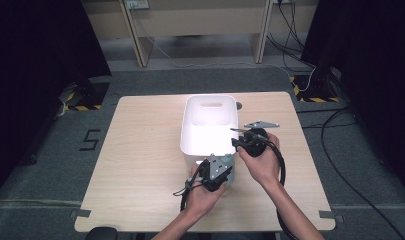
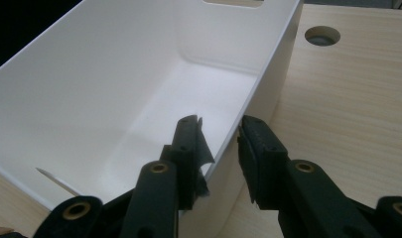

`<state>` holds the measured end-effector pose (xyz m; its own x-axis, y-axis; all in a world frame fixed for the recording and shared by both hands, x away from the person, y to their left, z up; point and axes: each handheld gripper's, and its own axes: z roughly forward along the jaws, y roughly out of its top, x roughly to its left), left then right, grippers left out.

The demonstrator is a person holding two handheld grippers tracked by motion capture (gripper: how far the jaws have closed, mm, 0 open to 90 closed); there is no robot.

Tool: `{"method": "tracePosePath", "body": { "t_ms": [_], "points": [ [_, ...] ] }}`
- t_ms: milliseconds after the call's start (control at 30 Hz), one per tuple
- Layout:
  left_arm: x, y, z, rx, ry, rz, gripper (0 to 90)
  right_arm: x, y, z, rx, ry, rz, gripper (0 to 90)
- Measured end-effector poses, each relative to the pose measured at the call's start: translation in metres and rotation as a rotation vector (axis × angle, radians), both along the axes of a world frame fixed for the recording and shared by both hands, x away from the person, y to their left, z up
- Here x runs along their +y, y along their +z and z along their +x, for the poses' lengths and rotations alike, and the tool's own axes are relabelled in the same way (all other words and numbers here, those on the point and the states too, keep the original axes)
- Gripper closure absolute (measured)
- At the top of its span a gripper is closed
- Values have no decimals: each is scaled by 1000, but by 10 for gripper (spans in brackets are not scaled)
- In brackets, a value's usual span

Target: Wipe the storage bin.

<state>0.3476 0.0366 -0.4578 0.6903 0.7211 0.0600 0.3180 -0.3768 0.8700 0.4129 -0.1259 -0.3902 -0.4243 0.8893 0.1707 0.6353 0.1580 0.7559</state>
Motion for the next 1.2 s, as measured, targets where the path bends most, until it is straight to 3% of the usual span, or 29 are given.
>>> {"method": "tracePosePath", "body": {
  "t_ms": [633, 1200],
  "points": [
    [-7, -16, 2, 11, -6, 37, 811, 0, 0, 0, 0, 0, 0, 698],
    [-16, -31, 2, -14, -10, 88, 811, 0, 0, 0, -1, 3, -1, 697]
  ]
}}
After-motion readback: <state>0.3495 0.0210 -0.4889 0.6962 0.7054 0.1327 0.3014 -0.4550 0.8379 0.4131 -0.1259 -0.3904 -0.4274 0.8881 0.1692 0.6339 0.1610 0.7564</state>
